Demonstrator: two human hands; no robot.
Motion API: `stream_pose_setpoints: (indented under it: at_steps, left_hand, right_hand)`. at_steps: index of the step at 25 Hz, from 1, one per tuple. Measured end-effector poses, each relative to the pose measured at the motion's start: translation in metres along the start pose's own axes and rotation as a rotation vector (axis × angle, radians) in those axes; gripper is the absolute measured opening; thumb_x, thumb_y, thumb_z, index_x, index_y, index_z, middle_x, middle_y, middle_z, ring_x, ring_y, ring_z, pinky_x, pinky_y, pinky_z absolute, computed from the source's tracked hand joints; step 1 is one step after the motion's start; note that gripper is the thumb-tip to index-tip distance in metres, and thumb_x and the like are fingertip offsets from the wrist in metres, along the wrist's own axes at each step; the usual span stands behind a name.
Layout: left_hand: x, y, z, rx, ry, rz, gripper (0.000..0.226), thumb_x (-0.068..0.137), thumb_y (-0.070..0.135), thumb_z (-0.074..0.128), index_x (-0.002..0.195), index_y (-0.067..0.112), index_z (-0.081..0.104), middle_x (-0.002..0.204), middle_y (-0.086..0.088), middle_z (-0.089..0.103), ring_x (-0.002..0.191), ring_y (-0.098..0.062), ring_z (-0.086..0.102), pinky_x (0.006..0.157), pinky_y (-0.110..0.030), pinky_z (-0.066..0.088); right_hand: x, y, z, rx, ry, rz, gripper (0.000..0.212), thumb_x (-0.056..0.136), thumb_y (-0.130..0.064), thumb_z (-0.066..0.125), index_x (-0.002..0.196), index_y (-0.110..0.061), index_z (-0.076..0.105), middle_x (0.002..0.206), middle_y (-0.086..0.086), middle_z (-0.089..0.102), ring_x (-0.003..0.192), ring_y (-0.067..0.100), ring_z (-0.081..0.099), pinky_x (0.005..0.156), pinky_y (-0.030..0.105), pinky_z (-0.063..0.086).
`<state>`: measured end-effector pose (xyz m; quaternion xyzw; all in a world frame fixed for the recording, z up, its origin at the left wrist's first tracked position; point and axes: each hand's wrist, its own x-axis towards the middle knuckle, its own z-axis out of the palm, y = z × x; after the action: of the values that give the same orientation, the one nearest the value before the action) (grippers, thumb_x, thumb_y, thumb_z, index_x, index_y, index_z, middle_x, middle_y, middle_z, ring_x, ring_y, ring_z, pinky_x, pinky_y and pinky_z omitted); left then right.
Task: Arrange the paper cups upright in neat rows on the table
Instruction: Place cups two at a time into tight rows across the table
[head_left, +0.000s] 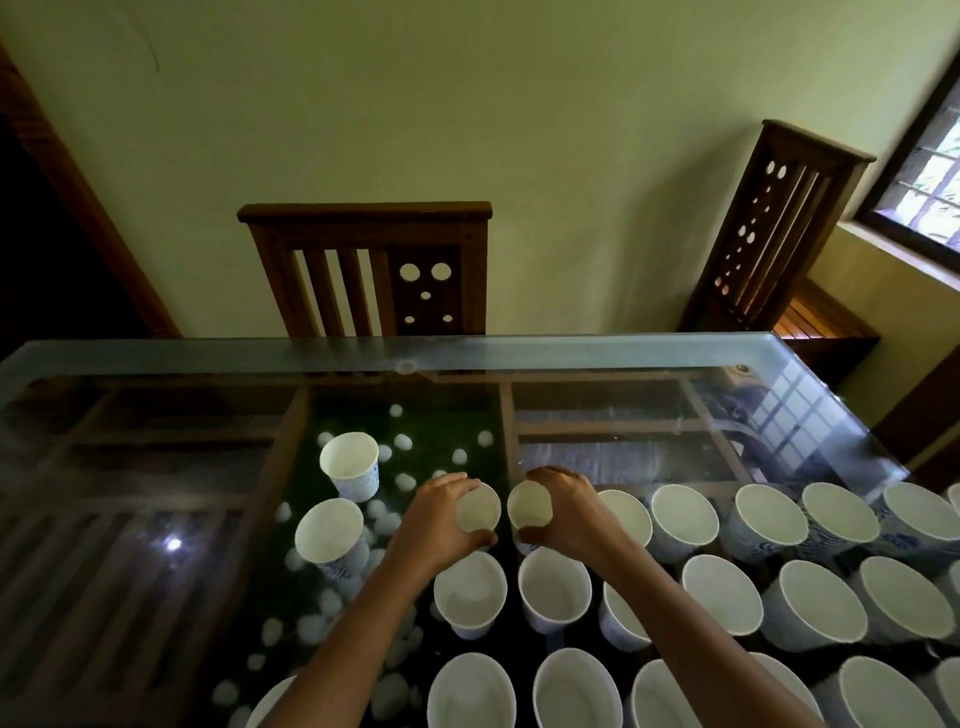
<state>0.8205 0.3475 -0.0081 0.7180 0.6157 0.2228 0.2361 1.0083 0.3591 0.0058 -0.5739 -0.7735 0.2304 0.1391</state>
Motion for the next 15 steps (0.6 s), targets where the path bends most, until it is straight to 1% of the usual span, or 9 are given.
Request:
stream_pose_setpoints:
  at_steps: [2,5,7,10,13,15]
  left_hand:
    - [-0.006,0.005,-0.003,-0.012,0.018,0.009,0.07,0.07,0.034,0.078,0.131,0.017,0.049,0.139,-0.003,0.047,0.13,-0.017,0.039,0.103,-0.024,0.029]
    - [-0.024,0.012,-0.007,-0.065,0.105,-0.008,0.063,0.071,0.03,0.077,0.127,0.012,0.054,0.133,-0.005,0.053,0.123,-0.018,0.047,0.094,-0.018,0.031]
    - [-0.041,0.013,-0.005,-0.064,0.123,-0.041,0.06,0.075,0.032,0.075,0.127,0.011,0.053,0.135,-0.004,0.051,0.123,-0.018,0.046,0.094,-0.017,0.031]
    - [-0.069,0.02,-0.003,-0.01,0.122,-0.028,0.062,0.074,0.034,0.074,0.126,0.009,0.054,0.134,-0.006,0.051,0.122,-0.019,0.047,0.097,-0.022,0.032]
    - [-0.084,0.025,0.001,-0.041,0.118,-0.049,0.058,0.066,0.031,0.081,0.116,0.007,0.061,0.122,-0.008,0.06,0.111,-0.023,0.056,0.089,-0.023,0.038]
    - [-0.086,0.025,0.003,-0.036,0.088,-0.061,0.056,0.063,0.035,0.082,0.11,0.01,0.065,0.114,-0.004,0.064,0.103,-0.021,0.06,0.084,-0.021,0.041]
  right_hand:
    - [-0.009,-0.002,-0.003,0.021,0.045,0.006,0.067,0.072,-0.029,0.078,0.13,-0.016,0.048,0.134,0.003,0.05,0.123,0.02,0.045,0.098,0.031,0.039]
    - [-0.029,-0.005,-0.004,0.018,0.112,0.021,0.066,0.073,-0.031,0.077,0.131,-0.016,0.048,0.134,0.004,0.051,0.121,0.02,0.048,0.095,0.026,0.038]
    - [-0.045,-0.004,-0.002,0.019,0.103,0.038,0.067,0.074,-0.03,0.077,0.132,-0.014,0.048,0.135,0.006,0.05,0.121,0.02,0.049,0.096,0.026,0.039]
    - [-0.067,-0.006,-0.003,0.049,0.072,0.057,0.069,0.074,-0.03,0.076,0.134,-0.014,0.046,0.137,0.006,0.049,0.121,0.021,0.049,0.094,0.026,0.041]
    - [-0.075,-0.006,-0.003,0.048,0.053,0.068,0.069,0.073,-0.029,0.077,0.133,-0.012,0.047,0.136,0.008,0.05,0.12,0.022,0.05,0.094,0.029,0.042]
    - [-0.077,-0.009,-0.002,0.036,0.045,0.063,0.068,0.073,-0.029,0.078,0.131,-0.011,0.049,0.135,0.008,0.051,0.12,0.023,0.05,0.095,0.031,0.042]
